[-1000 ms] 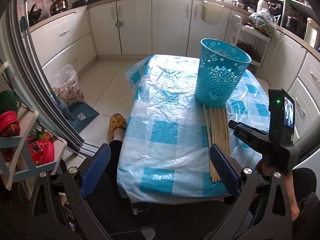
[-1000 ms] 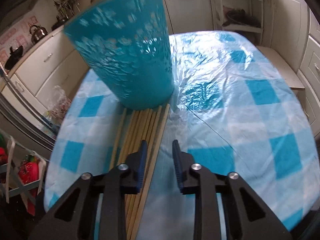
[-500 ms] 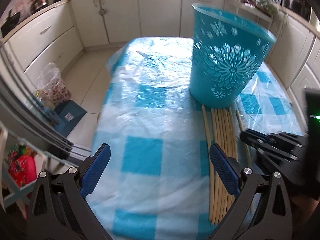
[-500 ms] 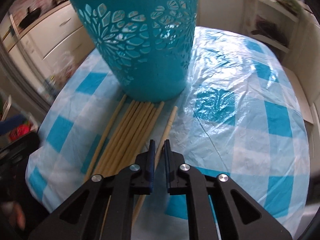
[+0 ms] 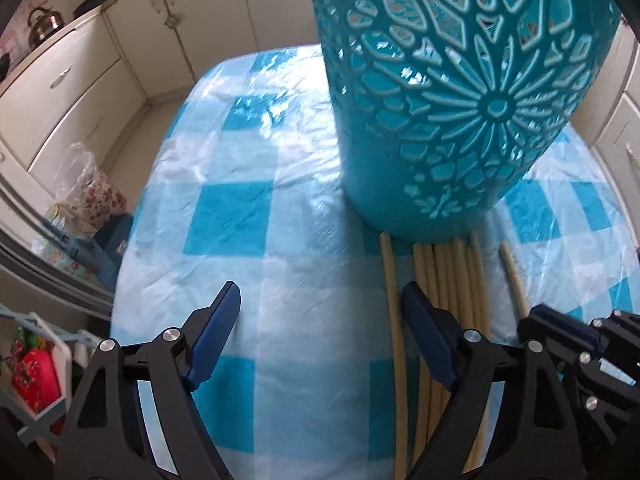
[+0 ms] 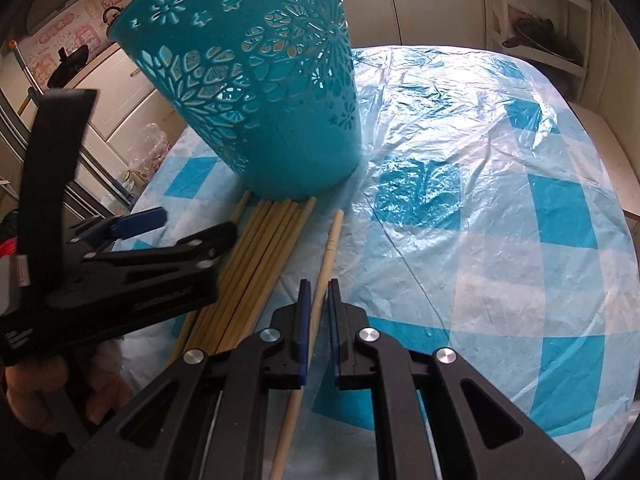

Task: Organize utensils
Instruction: 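Lower the left tool to the chopstick bundle and grasp one chopstick, then lift the chopstick with the left tool and lower it into the teal basket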

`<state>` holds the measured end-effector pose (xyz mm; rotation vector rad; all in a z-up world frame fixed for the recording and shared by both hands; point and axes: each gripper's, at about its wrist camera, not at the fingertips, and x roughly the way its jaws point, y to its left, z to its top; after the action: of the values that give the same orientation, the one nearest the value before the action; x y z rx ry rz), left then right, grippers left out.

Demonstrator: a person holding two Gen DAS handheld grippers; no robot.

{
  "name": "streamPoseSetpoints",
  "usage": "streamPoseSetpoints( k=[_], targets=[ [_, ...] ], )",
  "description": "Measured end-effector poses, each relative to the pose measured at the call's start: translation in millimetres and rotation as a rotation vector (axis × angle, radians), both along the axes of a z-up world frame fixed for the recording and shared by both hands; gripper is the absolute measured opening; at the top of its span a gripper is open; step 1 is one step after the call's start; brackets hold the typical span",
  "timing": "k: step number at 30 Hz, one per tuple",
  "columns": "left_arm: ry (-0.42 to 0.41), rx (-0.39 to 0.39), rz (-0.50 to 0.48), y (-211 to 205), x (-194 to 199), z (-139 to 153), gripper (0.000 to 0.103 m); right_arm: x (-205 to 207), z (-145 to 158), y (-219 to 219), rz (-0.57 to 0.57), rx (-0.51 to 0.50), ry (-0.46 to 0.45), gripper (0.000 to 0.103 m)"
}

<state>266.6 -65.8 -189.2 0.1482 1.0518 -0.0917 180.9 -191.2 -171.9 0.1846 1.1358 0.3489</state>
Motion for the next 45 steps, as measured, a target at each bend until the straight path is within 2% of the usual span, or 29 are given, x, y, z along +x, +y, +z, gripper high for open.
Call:
streamPoseSetpoints(
  k=[2, 5, 7, 8, 10, 11, 17, 19, 23, 25, 28, 30, 32, 38, 40, 45],
  targets=[
    [0.001, -0.013, -0.001, -1, 5, 0, 0.077, 0, -1, 0, 0.003, 0.002, -0.002, 0.009],
    [0.000, -0.049, -0.037, -2, 10, 2, 0.060, 0, -1, 0, 0.002, 0.013, 0.000, 0.009],
    [-0.013, -0.060, -0.071, -4, 10, 3, 0.038, 1, -1, -2, -0.001, 0.020, 0.001, 0.009],
    [-0.013, -0.059, -0.095, -6, 11, 4, 0.034, 2, -1, -3, -0.002, 0.023, 0.001, 0.009],
    [-0.005, -0.066, -0.123, -8, 10, 5, 0.009, 5, -2, -4, -0.004, 0.027, 0.000, 0.009],
    [0.008, -0.090, -0.138, -7, 10, 6, 0.007, 6, -3, -4, -0.004, 0.028, 0.000, 0.009],
    [0.061, -0.180, -0.119, 13, -4, 23, 0.005, 9, -5, -6, -0.005, 0.037, -0.002, 0.009],
    [0.044, -0.226, -0.116, 21, -17, 43, 0.005, 10, -5, -7, -0.006, 0.039, -0.001, 0.009],
    [-0.040, -0.366, -0.124, 33, -40, 105, 0.005, 11, -6, -8, -0.015, 0.052, 0.006, 0.009],
    [-0.134, -0.434, -0.132, 37, -47, 148, 0.005, 12, -7, -10, -0.021, 0.062, 0.009, 0.009],
    [-0.332, -0.538, -0.131, 43, -47, 216, 0.005, 13, -8, -12, -0.024, 0.068, 0.008, 0.009],
    [-0.455, -0.583, -0.108, 46, -41, 245, 0.005, 13, -8, -13, -0.024, 0.067, 0.005, 0.009],
    [-0.580, -0.594, -0.066, 42, -33, 268, 0.005, 12, -9, -13, -0.025, 0.069, 0.003, 0.009],
    [-0.825, -0.544, 0.085, 19, 6, 283, 0.005, 7, -9, -11, -0.018, 0.066, -0.004, 0.009],
    [-0.838, -0.517, 0.113, 13, 20, 280, 0.005, 7, -9, -9, -0.014, 0.061, -0.008, 0.009],
    [-0.763, -0.439, 0.133, -7, 49, 247, 0.005, 8, -8, -7, -0.005, 0.059, -0.010, 0.009]
  ],
)
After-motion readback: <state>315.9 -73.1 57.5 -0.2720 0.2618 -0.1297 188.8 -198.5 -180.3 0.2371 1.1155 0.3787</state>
